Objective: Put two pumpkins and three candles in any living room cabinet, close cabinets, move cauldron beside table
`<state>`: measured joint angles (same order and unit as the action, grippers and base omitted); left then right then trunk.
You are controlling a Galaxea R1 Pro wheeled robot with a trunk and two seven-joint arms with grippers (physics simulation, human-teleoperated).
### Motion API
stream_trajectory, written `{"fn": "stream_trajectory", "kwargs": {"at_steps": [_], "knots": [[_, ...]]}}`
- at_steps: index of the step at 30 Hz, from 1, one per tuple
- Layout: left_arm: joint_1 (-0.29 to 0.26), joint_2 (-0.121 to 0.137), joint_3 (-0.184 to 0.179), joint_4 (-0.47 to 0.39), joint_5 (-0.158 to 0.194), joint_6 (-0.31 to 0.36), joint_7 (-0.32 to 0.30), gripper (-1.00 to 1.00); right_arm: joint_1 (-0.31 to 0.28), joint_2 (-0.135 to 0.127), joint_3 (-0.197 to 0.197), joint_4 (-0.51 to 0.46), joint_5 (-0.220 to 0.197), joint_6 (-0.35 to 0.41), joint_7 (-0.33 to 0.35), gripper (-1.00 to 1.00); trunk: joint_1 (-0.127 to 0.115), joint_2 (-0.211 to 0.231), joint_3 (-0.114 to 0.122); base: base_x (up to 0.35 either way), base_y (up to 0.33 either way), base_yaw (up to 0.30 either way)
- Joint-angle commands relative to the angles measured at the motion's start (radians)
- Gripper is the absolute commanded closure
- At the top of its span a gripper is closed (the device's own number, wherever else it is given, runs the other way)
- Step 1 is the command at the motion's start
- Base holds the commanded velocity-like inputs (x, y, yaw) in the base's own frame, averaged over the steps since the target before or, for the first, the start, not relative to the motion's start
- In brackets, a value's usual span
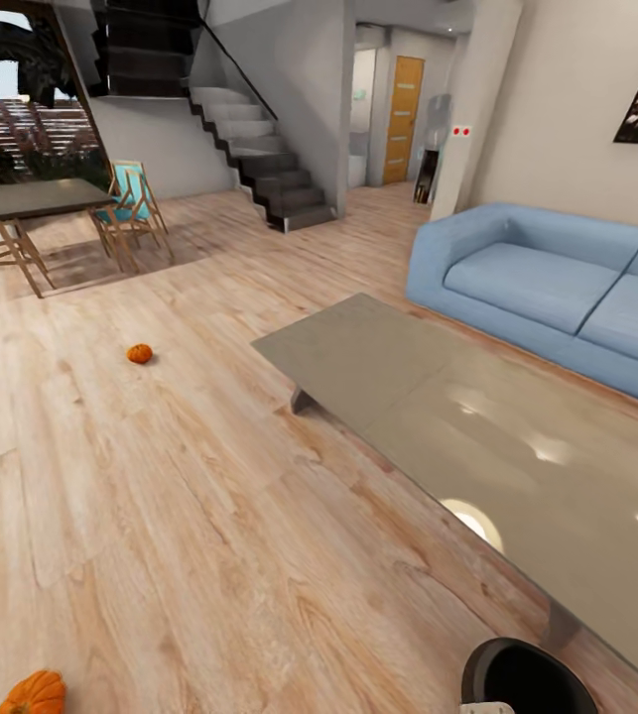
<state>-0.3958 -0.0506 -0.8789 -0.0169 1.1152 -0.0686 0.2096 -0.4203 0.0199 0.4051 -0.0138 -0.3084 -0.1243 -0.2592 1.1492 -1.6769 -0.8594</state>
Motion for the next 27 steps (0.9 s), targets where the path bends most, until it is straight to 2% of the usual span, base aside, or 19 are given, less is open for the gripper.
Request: {"fn": "stream_trajectory", "kwargs": {"at_steps": [1,27], "knots": [[0.0,0.0,0.0,0.0,0.0,0.0,0.0,-1.0,0.0,0.0,0.0,0.0,0.0,0.0,0.0,-1.0,0.0,0.0,0.0,0.0,0.0,0.284],[0.0,0.0,0.0,0.0,0.0,0.0,-0.001,-1.0,0.0,0.0,0.001,0.0,0.001,0.0,0.0,-1.0,0.0,0.0,0.0,0.0,0.0,0.284]]}}
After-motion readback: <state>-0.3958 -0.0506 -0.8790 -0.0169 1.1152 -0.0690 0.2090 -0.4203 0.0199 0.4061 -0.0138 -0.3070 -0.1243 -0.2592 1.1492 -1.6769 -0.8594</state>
